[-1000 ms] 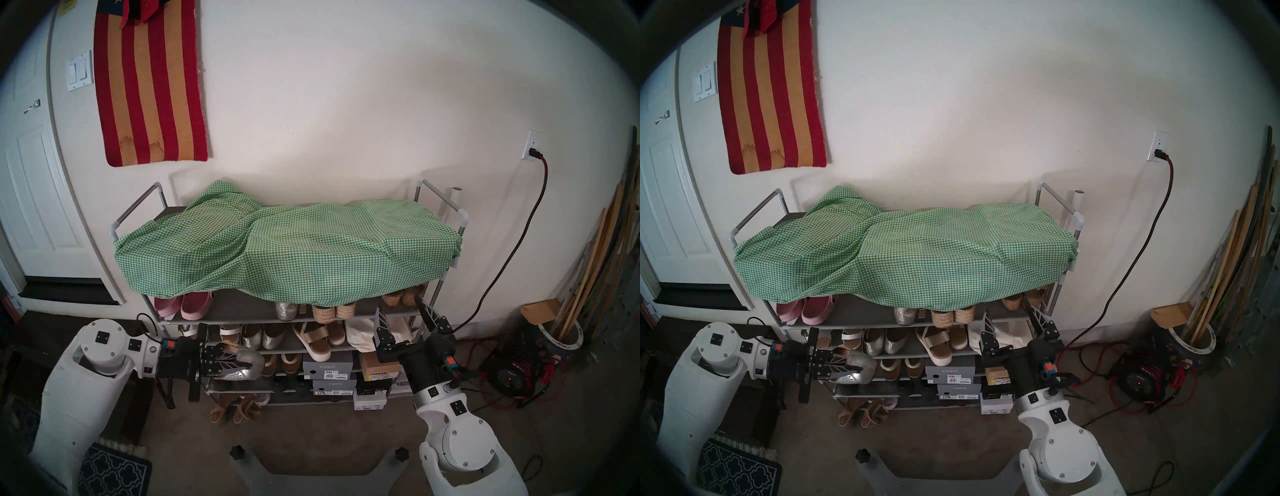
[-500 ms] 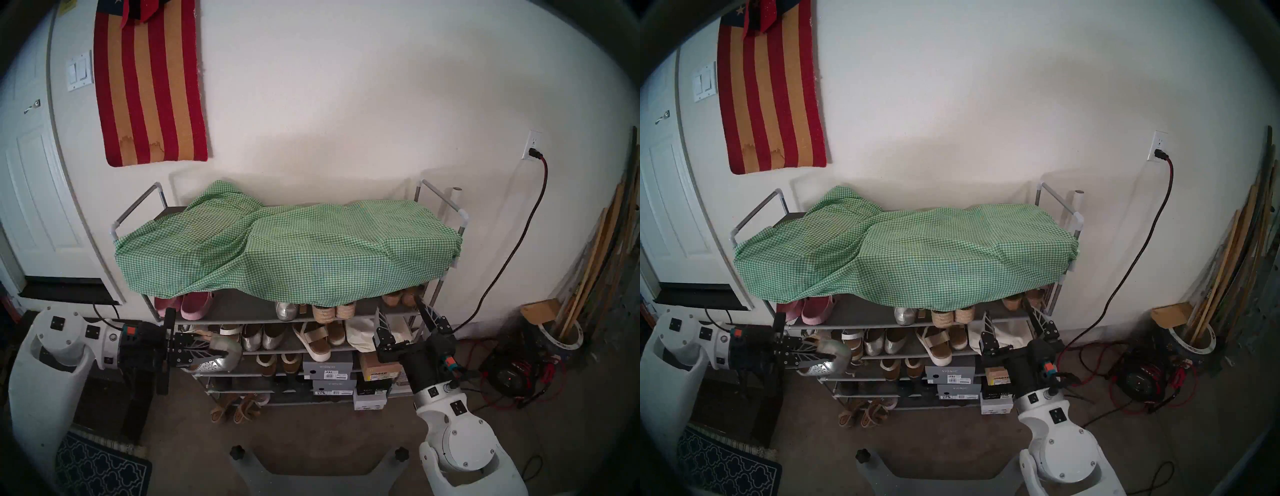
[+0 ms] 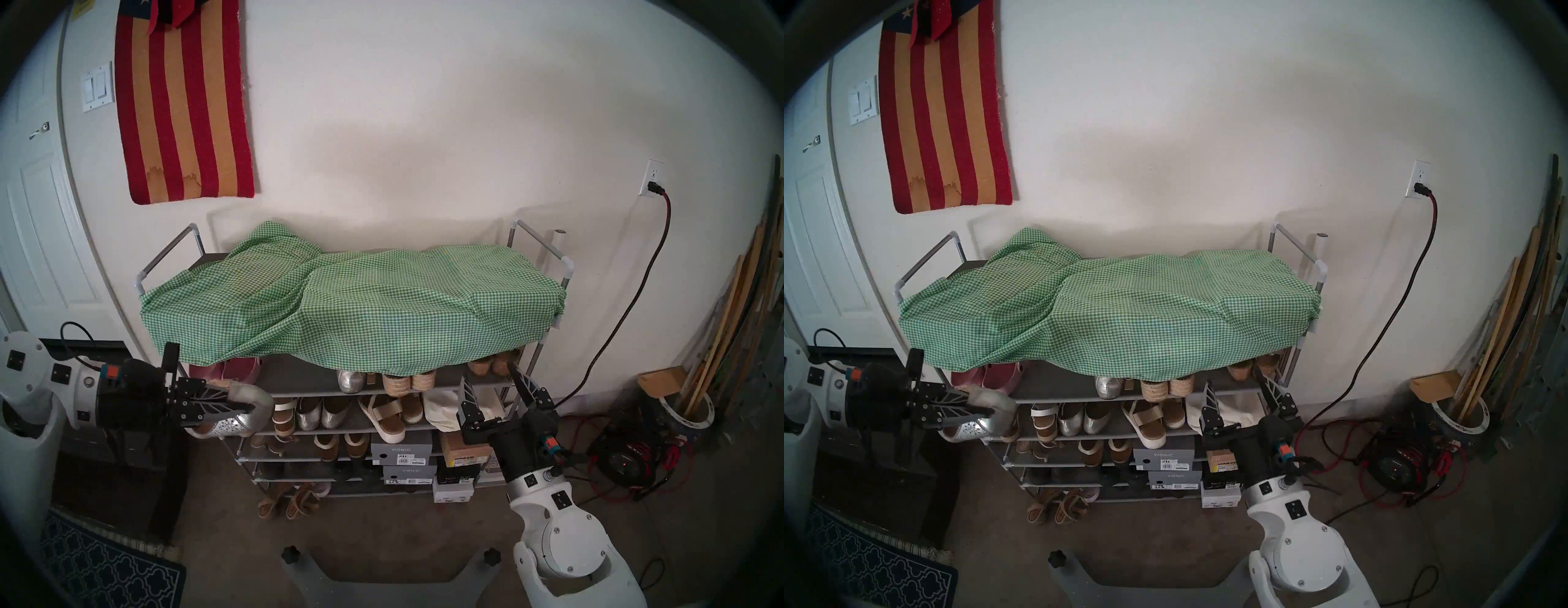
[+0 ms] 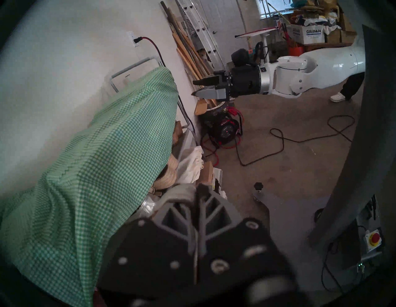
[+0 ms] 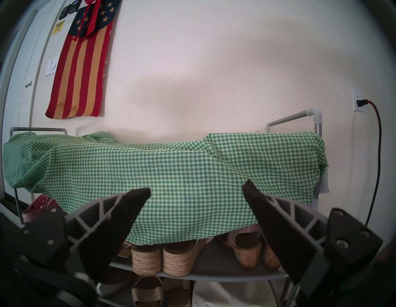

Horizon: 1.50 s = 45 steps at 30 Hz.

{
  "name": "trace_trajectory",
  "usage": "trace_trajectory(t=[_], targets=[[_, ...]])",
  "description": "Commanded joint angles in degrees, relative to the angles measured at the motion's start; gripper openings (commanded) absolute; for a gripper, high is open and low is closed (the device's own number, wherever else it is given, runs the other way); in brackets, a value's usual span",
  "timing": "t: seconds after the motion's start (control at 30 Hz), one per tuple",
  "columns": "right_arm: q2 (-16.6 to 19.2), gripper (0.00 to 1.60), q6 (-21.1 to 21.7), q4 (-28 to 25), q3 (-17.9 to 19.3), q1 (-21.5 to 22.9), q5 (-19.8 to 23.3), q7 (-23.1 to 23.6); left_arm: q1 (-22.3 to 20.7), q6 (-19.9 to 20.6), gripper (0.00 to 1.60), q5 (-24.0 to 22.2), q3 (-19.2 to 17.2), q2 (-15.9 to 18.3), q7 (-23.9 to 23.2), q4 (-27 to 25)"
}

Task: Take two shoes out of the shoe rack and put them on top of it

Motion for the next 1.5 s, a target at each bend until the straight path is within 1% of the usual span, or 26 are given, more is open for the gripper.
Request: trace_trajectory(t=[0.0,0.17,0.2,0.23,0.27,0.3,0.37,0.4,0.43,0.47,0.53,0.57,0.6,0.63,0.67,0.7,0.73,0.77,0.8,0.83,0.87,0.93,0.97,1.07,1.17,1.47], targets=[[0.0,1.6,0.0,-0.1,0.1,0.1,0.0,0.0,-5.5,5.6,0.0,-1.1,-6.2,2.1,3.4,-2.4],[0.0,1.6,0.0,-0.1,0.1,0.1,-0.1,0.0,-9.0,8.1,0.0,-2.4,-5.8,6.0,7.5,-1.6],[0.0,1.6,0.0,-0.1,0.1,0.1,-0.1,0.0,-11.0,8.7,0.0,-2.2,-5.0,6.5,8.2,-1.2],[0.0,1.6,0.0,-0.1,0.1,0.1,-0.1,0.0,-9.8,8.5,0.0,-3.0,-5.6,7.4,9.5,-1.4],[0.0,1.6,0.0,-0.1,0.1,0.1,-0.1,0.0,-11.7,9.1,0.0,-3.0,-4.4,8.5,10.4,-0.7],[0.0,1.6,0.0,-0.1,0.1,0.1,-0.1,0.0,-11.5,8.7,0.0,-3.2,-4.5,8.9,11.6,-0.8],[0.0,1.6,0.0,-0.1,0.1,0.1,0.0,0.0,-12.9,8.4,0.0,-3.4,-3.4,10.3,13.6,0.0],[0.0,1.6,0.0,-0.1,0.1,0.1,0.0,0.0,-15.0,8.7,0.0,-3.4,-1.6,11.6,15.3,0.9],[0.0,1.6,0.0,-0.1,0.1,0.1,0.0,0.0,-13.3,7.7,0.0,-3.2,-3.1,10.6,14.5,0.3],[0.0,1.6,0.0,-0.1,0.1,0.1,0.0,0.0,-15.3,8.3,0.0,-3.6,-1.1,12.6,16.9,1.3],[0.0,1.6,0.0,-0.1,0.1,0.1,0.0,0.0,-16.4,8.2,0.0,-3.8,-0.1,13.7,18.5,1.8],[0.0,1.6,0.0,-0.1,0.1,0.1,0.0,0.0,-16.3,8.0,0.0,-3.7,-0.4,13.6,18.7,1.7],[0.0,1.6,0.0,-0.1,0.1,0.1,0.0,0.0,-18.2,8.4,0.0,-4.0,1.6,15.5,21.1,2.6],[0.0,1.6,0.0,-0.1,0.1,0.1,0.0,0.0,-17.4,8.0,0.0,-3.8,0.8,14.7,20.6,2.2],[0.0,1.6,0.0,-0.1,0.1,0.1,0.0,0.0,-18.9,8.3,0.0,-3.9,2.4,16.1,22.4,2.8],[0.0,1.6,0.0,-0.1,0.1,0.1,0.0,0.0,-18.8,8.1,0.0,-3.6,2.4,16.0,22.6,2.8],[0.0,1.6,0.0,-0.1,0.1,0.1,0.0,0.0,-20.7,8.5,0.0,-3.7,4.4,17.9,24.9,3.7],[0.0,1.6,0.0,-0.1,0.1,0.1,0.0,0.0,-20.1,8.1,0.0,-3.5,4.1,17.3,24.6,3.5],[0.0,1.6,0.0,-0.1,0.1,0.1,0.0,0.0,-21.7,8.4,0.0,-3.5,5.8,18.9,26.2,4.2],[0.0,1.6,0.0,-0.1,0.0,0.1,0.0,0.0,-20.7,8.0,0.0,-3.3,5.2,17.9,25.9,4.0],[0.0,1.6,0.0,-0.1,0.0,0.1,0.0,0.0,-22.3,8.3,0.0,-3.2,6.9,19.5,27.8,4.6],[0.0,1.6,0.0,-0.1,0.0,0.1,0.0,0.0,-23.5,8.4,0.0,-3.2,8.3,20.7,28.9,5.3],[0.0,1.6,0.0,-0.1,0.0,0.1,0.0,0.0,-24.8,8.4,0.0,-3.0,9.4,21.1,29.7,5.7],[0.0,1.6,0.0,-0.1,0.0,0.1,0.0,0.0,-25.5,8.2,0.0,-3.1,11.1,22.3,31.6,6.2],[0.0,1.6,0.0,-0.1,0.0,0.1,0.0,0.0,-28.0,8.3,0.0,-3.4,13.8,23.2,33.6,6.9],[0.0,1.6,0.0,-0.1,0.0,0.1,0.0,0.0,-32.2,7.9,0.0,-3.8,21.2,24.1,38.4,6.8]])
